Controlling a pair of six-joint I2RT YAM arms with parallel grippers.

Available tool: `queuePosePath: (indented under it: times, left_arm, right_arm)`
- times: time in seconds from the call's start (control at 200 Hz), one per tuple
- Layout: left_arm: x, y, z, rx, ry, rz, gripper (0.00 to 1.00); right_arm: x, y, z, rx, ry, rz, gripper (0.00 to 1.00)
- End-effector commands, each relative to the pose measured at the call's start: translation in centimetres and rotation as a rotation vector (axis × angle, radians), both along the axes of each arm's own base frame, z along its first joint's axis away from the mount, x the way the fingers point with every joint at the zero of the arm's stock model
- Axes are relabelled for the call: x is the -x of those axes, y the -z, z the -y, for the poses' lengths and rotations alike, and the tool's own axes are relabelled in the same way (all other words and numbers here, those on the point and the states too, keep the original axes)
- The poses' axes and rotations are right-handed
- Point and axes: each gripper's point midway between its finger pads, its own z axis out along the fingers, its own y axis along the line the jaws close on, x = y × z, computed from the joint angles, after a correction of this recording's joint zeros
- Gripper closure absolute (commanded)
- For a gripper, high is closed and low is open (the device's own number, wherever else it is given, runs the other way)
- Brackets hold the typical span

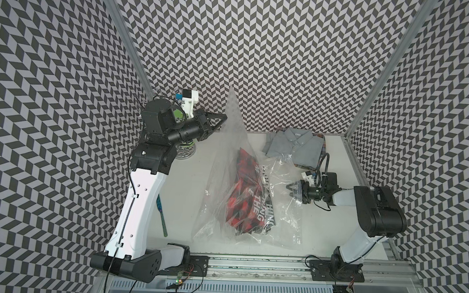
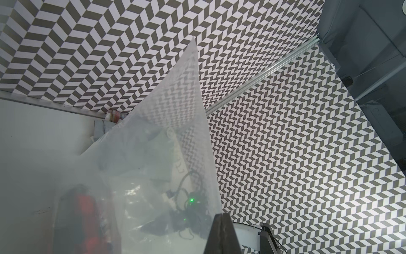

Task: Take the shirt out of the vacuum bag
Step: Adjust the vacuum bag at the center of the board.

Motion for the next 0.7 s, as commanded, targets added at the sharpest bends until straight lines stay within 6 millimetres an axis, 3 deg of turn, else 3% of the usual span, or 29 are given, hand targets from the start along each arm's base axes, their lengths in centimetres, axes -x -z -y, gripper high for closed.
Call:
queuePosePath:
  times: [0.0, 0.245, 0.41, 0.541, 0.696]
  left_arm:
    - [1.1, -3.5, 0.0, 0.019, 0.002, 0.122, 1.00]
    - [2.3, -6.3, 1.1, 0.040, 0.033, 0.165, 1.00]
    - [2.9, -6.4, 1.7, 0.038, 0.044, 0.160, 1.00]
    - [3.1, -5.3, 1.5, 0.020, 0.031, 0.148, 1.00]
    - [3.2, -1.3, 0.6, -0.003, 0.000, 0.063, 1.00]
  right_arm:
    - [0.0, -0.2, 0.0, -0.013, -0.017, 0.052, 0.23]
    - [0.2, 0.1, 0.0, -0.018, -0.027, 0.054, 0.22]
    - [0.3, 0.2, 0.0, -0.019, -0.028, 0.055, 0.22]
    - [0.6, 0.4, 0.0, -0.013, -0.030, 0.049, 0.22]
    - [1.0, 0.7, 0.2, 0.008, -0.032, 0.037, 0.22]
